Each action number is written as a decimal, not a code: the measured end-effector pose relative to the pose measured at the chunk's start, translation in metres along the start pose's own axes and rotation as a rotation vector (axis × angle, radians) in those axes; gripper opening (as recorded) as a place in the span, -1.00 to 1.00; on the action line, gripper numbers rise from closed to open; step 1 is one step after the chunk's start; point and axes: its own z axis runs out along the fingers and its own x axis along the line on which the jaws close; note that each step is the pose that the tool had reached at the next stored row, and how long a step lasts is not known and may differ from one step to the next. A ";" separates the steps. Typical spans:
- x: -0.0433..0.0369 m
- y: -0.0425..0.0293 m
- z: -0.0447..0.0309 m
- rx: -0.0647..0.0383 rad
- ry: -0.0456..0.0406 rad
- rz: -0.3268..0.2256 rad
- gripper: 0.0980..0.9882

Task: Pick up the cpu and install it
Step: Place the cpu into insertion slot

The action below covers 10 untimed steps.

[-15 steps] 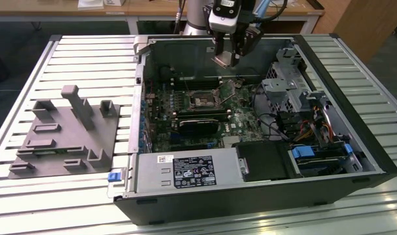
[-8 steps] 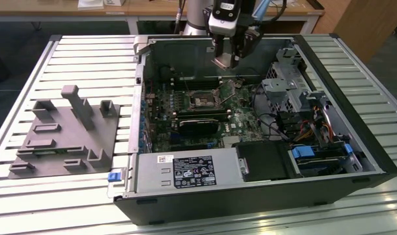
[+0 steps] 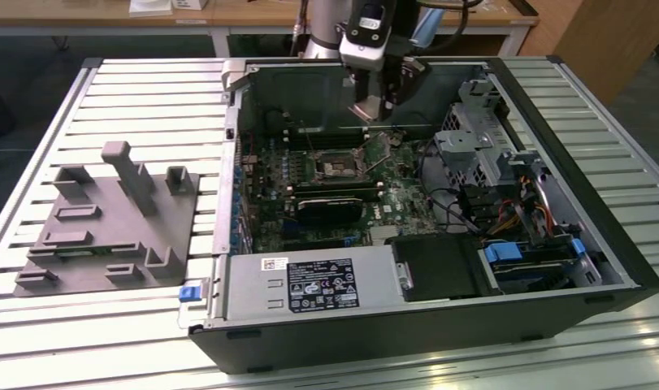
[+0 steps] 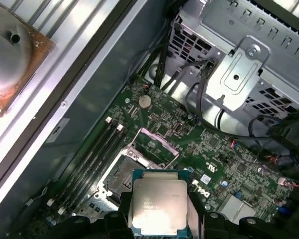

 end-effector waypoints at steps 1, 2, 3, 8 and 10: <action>0.0002 -0.0002 0.0016 0.001 -0.0018 0.011 -0.04; 0.0005 -0.0004 0.0032 0.001 -0.0037 0.022 -0.04; 0.0011 -0.0004 0.0048 0.002 -0.0061 0.032 -0.04; 0.0067 -0.0066 0.0124 0.006 -0.0129 0.047 -0.04; 0.0098 -0.0104 0.0158 0.007 -0.0153 0.049 -0.04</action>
